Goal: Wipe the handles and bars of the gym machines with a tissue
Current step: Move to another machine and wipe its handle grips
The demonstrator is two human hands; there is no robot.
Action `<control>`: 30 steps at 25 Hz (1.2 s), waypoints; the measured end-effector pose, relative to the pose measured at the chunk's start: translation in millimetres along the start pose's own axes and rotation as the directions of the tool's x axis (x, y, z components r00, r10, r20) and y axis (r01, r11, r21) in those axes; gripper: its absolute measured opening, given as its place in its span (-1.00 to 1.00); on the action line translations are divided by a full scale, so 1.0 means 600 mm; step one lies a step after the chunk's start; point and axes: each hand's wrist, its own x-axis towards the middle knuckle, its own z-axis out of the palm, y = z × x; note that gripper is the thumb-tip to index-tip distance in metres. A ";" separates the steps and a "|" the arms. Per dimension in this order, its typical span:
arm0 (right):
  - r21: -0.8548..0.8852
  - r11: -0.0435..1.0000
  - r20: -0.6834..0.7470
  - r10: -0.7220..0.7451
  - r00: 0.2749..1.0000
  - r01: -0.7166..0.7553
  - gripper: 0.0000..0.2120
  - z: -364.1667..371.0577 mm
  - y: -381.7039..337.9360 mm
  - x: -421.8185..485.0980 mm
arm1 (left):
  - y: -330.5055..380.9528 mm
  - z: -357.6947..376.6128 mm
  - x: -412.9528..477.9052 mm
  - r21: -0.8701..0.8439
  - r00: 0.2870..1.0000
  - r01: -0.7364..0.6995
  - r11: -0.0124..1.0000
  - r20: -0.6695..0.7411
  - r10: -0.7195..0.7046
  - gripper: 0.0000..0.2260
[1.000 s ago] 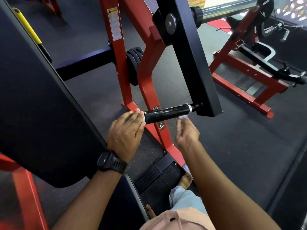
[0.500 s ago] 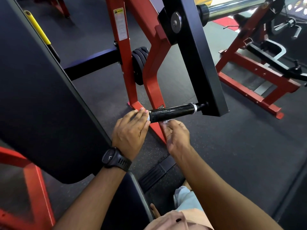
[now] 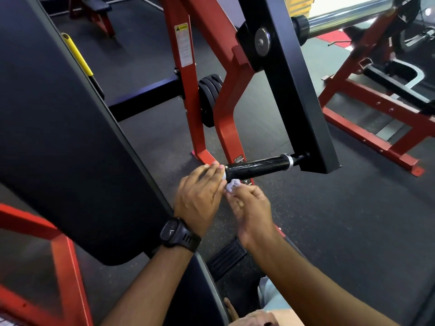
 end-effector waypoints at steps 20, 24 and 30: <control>-0.756 -0.077 0.600 -0.480 0.640 0.650 -0.86 -0.013 -0.072 0.086 | -0.004 -0.001 -0.001 0.015 0.999 -0.002 1.000 0.040 0.002 -0.70; -0.603 -0.245 0.781 0.010 0.624 0.759 -0.84 0.058 -0.120 0.113 | -0.004 -0.005 0.001 0.039 0.999 -0.018 0.999 0.039 0.017 -0.69; -0.628 -0.324 0.664 0.249 0.705 0.707 -0.88 0.080 -0.162 0.149 | -0.004 -0.002 0.000 0.053 1.000 -0.005 0.999 0.028 0.004 -0.69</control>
